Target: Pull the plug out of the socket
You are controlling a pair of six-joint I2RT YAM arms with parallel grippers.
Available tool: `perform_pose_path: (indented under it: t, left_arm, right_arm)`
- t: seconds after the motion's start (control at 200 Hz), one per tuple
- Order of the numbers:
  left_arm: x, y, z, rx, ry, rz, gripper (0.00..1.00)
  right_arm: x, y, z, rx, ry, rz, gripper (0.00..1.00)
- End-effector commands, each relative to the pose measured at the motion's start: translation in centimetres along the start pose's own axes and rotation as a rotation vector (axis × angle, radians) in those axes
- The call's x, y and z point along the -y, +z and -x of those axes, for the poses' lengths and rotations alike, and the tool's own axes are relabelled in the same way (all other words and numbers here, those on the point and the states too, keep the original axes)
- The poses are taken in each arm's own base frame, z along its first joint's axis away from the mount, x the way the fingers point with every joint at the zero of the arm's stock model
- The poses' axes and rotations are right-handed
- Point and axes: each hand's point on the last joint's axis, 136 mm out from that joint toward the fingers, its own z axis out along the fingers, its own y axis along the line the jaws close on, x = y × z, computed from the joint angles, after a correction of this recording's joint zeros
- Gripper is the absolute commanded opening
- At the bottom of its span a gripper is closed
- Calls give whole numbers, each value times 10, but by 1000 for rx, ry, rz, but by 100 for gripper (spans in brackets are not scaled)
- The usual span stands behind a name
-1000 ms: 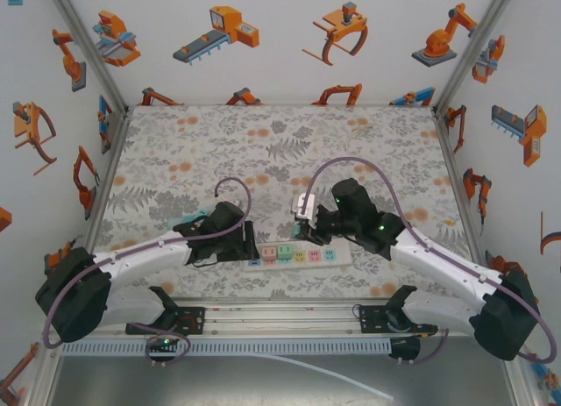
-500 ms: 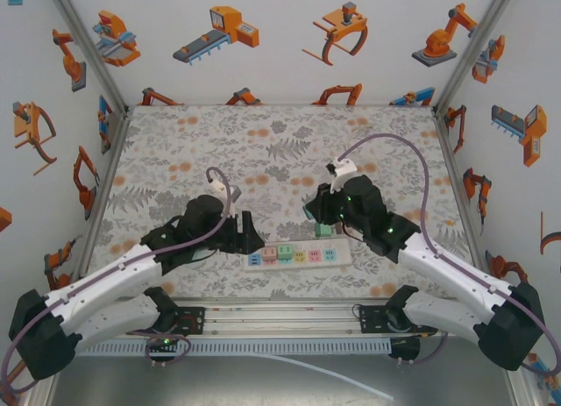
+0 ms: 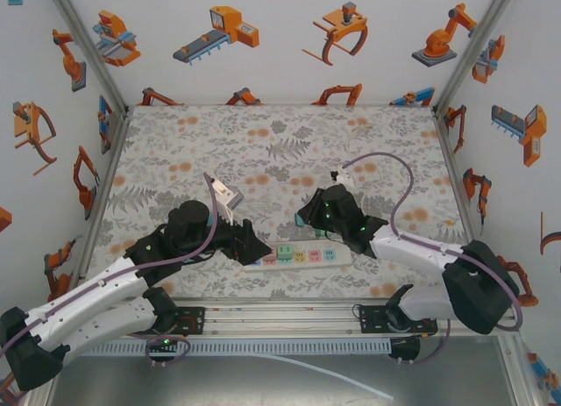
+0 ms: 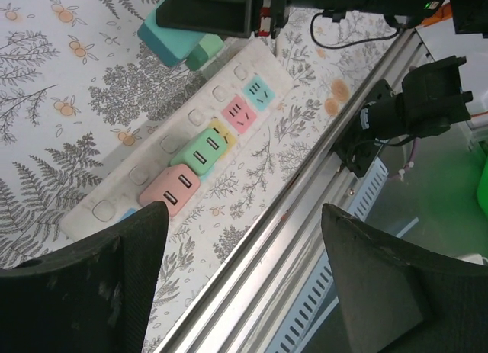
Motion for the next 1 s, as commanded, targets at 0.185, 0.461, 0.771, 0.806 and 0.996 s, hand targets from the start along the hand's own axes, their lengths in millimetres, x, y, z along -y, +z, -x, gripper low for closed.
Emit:
perform_pose_path:
  t: [0.185,0.461,0.771,0.806,0.996]
  left_arm:
    - [-11,2,-8,-13,19,45,76]
    - [-17,0,-10,-7,12,73,76]
    - [-22,1,-12,-5,6,95,76]
    - [-22,1,-12,-5,4,95,76]
    - [-24,1,-13,-3,1,101,76]
  right_arm:
    - [0,23,-23,-23,24,-5,10]
    - [16,29,-36,-56,-30,-81,21]
    - [23,19,-32,-50,-91,-122,34]
    - [23,17,-30,-46,-96,-127,35]
    - [24,13,-28,-44,-126,-140,44]
